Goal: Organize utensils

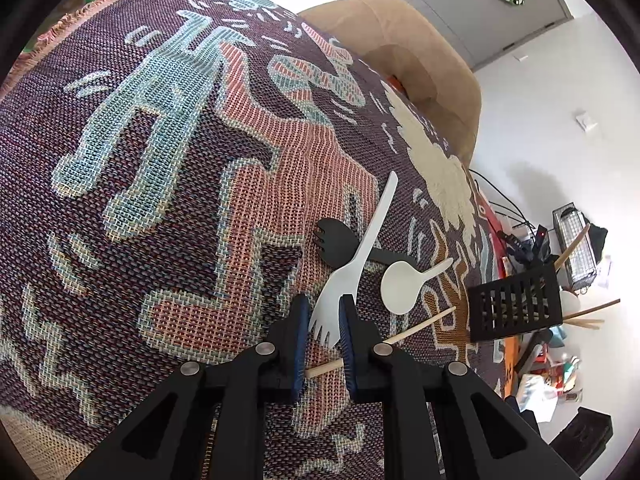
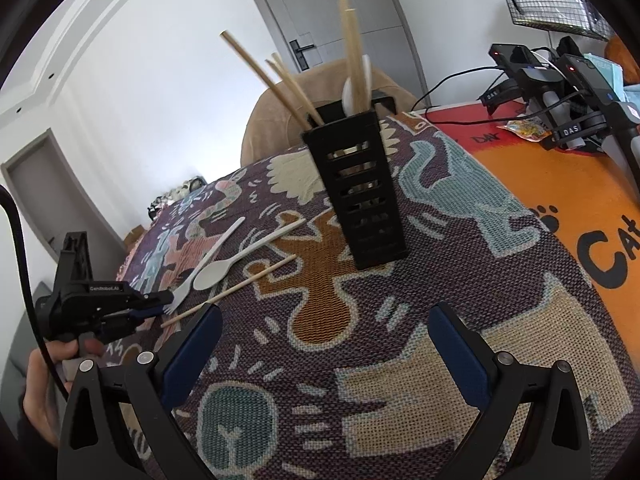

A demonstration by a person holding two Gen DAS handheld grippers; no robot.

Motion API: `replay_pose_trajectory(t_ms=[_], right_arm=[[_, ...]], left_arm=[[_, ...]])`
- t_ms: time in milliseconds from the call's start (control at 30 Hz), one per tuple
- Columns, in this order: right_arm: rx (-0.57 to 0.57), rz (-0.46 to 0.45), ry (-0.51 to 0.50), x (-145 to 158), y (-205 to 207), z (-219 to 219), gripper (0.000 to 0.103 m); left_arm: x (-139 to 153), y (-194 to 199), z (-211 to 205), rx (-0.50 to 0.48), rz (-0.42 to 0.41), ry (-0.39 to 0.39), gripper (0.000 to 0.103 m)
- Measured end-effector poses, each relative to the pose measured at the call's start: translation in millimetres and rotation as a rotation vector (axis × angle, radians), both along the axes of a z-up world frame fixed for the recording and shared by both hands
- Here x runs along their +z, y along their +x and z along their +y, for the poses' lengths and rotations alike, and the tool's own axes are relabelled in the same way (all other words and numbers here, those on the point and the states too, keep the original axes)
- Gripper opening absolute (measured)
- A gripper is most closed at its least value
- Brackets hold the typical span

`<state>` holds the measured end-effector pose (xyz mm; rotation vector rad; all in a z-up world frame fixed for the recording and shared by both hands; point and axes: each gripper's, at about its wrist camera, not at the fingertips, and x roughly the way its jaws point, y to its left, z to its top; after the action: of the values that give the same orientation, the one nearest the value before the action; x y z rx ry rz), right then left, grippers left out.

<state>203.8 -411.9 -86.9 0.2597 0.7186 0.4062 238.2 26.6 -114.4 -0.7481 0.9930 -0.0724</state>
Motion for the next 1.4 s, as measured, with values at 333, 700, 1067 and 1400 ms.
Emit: replay_pose_trajectory(t_ms=[333, 700, 1067, 1400], right_arm=[[0.034, -0.01, -0.025, 3, -4, 14, 0.103], [0.098, -0.04, -0.076, 11, -9, 34, 0.103], [0.216, -0.064, -0.151, 14, -11, 77, 0.103], [0.465, -0.134, -0.373, 14, -12, 156, 0.083]], left_arm=[[-5, -8, -4, 0.032, 0.004, -0.064, 0.016], [23, -9, 7, -0.016, -0.05, 0.125, 0.002], [75, -36, 11, -0.165, -0.155, 0.445, 0.001], [94, -62, 27, -0.241, -0.188, 0.564, 0.002]])
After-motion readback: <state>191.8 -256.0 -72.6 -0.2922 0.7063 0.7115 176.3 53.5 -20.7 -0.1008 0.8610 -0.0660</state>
